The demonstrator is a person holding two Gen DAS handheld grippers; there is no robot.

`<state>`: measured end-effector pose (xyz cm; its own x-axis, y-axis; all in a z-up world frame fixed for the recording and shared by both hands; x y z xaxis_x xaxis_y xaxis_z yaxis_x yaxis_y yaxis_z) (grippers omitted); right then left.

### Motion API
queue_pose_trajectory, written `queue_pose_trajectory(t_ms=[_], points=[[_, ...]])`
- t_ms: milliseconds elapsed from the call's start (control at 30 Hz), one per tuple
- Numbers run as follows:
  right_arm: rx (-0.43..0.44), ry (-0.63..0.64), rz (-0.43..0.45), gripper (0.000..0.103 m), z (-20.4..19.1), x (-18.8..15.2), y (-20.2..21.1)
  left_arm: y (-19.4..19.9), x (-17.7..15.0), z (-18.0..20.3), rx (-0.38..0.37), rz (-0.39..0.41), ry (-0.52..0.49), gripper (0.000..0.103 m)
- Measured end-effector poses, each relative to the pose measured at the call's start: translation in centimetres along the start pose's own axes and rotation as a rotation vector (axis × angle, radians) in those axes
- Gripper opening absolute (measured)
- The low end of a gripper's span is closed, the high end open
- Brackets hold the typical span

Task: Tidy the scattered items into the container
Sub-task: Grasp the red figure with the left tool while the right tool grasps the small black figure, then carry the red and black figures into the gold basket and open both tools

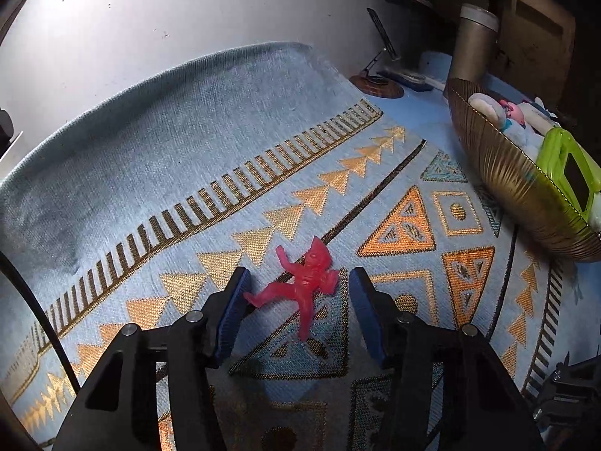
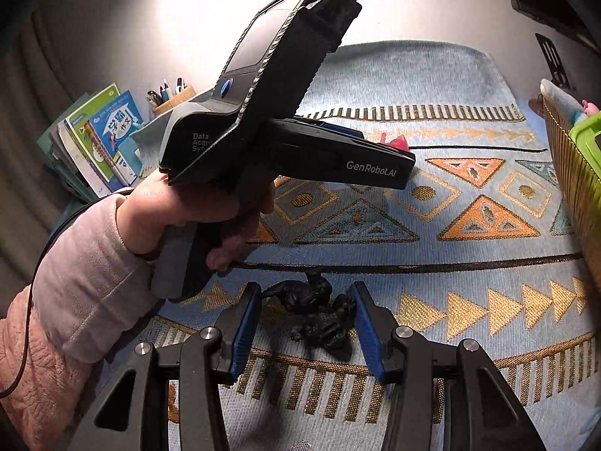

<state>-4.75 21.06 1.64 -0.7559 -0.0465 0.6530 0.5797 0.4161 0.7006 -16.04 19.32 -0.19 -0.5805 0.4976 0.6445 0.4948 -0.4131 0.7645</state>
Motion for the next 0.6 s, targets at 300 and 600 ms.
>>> queue_pose_trajectory(t_ms=[300, 600], points=[[0.011, 0.003, 0.022, 0.047, 0.2, -0.2, 0.5, 1.7, -0.6, 0.3, 0.042, 0.069, 0.075, 0.041], [0.005, -0.038, 0.034, 0.047, -0.6, -2.9, 4.7, 7.3, -3.8, 2.2, 0.017, 0.096, 0.142, 0.041]])
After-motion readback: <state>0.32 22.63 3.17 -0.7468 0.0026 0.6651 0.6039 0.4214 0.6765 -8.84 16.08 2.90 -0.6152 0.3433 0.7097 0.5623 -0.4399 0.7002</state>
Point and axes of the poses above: each gripper's, at about its wrist camera, not at the fingertips, and y roughly against the way its jaws point, z to its right, x to its top, the point moved 2 cm from there along -y, roughly the way its jaws point, and after that the axes turned 1 degree about z, right-handed, at the moved point
